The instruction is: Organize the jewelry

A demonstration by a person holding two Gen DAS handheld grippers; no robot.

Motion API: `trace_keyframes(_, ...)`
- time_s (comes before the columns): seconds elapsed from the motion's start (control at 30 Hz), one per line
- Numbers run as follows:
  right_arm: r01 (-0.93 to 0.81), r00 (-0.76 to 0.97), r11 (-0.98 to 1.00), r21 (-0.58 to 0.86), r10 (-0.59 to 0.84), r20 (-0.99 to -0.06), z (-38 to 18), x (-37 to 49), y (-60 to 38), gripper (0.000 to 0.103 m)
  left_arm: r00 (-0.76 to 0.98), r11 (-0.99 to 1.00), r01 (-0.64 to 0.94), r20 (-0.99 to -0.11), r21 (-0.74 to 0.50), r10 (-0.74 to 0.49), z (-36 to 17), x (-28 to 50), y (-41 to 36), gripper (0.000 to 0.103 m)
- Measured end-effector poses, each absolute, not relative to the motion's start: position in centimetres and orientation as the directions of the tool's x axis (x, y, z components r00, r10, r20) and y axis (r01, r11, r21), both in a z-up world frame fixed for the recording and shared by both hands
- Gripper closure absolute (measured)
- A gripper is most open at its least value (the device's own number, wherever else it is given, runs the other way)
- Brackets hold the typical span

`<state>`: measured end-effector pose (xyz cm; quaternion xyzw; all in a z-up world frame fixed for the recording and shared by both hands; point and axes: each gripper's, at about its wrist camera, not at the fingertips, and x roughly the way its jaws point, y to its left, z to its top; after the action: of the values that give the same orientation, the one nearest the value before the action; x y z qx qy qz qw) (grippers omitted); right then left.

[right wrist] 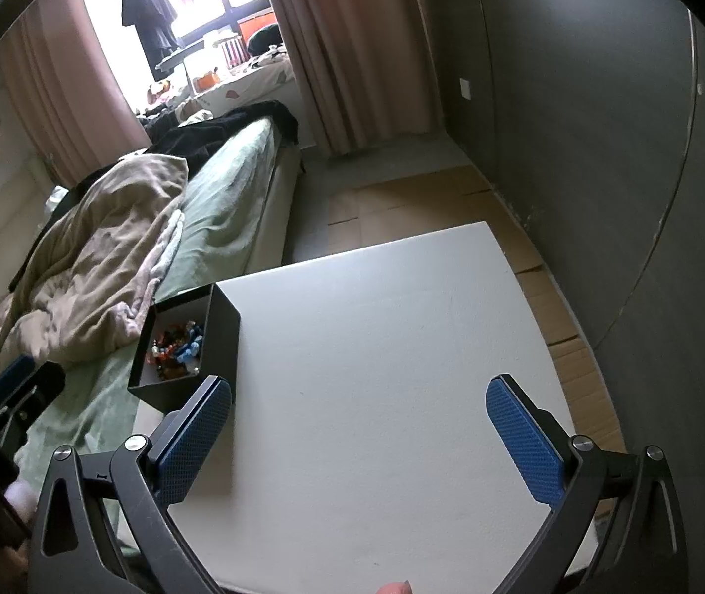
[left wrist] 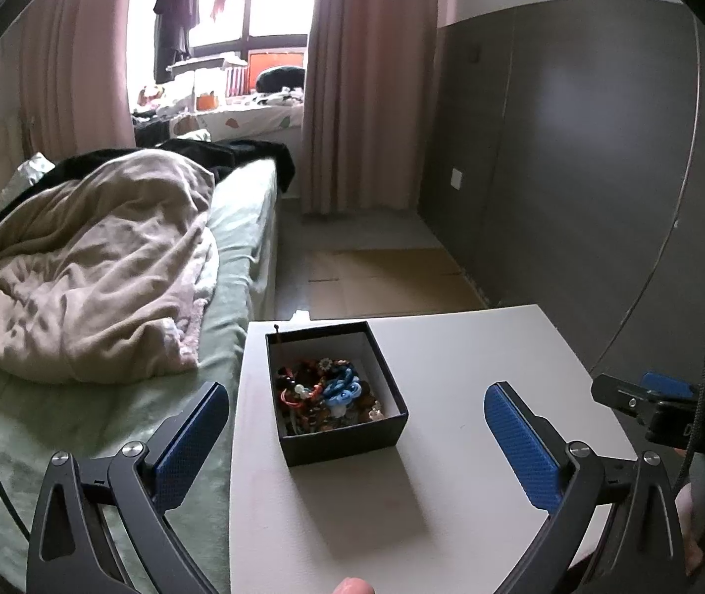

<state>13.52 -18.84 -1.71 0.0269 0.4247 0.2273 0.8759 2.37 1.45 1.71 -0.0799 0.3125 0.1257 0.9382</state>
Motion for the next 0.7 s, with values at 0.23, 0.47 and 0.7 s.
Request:
trace_keyframes(0.23, -0.375, 0.538, 0.896, 0.239, 0.42, -0.731, -1.76, 13.53, -18.86, 0.0, 0.778, 0.957, -0.279, -0.603, -0.082, 0.175, 1.87, 2.4, 1.58, 0.0)
trace_keyframes(0.47, -0.376, 0.537, 0.895, 0.238, 0.42, -0.732, -1.69, 13.53, -18.89, 0.0, 0.779, 0.957, -0.279, -0.601, -0.075, 0.18, 1.87, 2.41, 1.45, 0.0)
trace_keyframes(0.7, -0.376, 0.536, 0.895, 0.24, 0.421, -0.732, -1.65, 13.49, -18.84, 0.0, 0.778, 0.958, -0.279, -0.601, -0.071, 0.182, 1.87, 2.38, 1.51, 0.0)
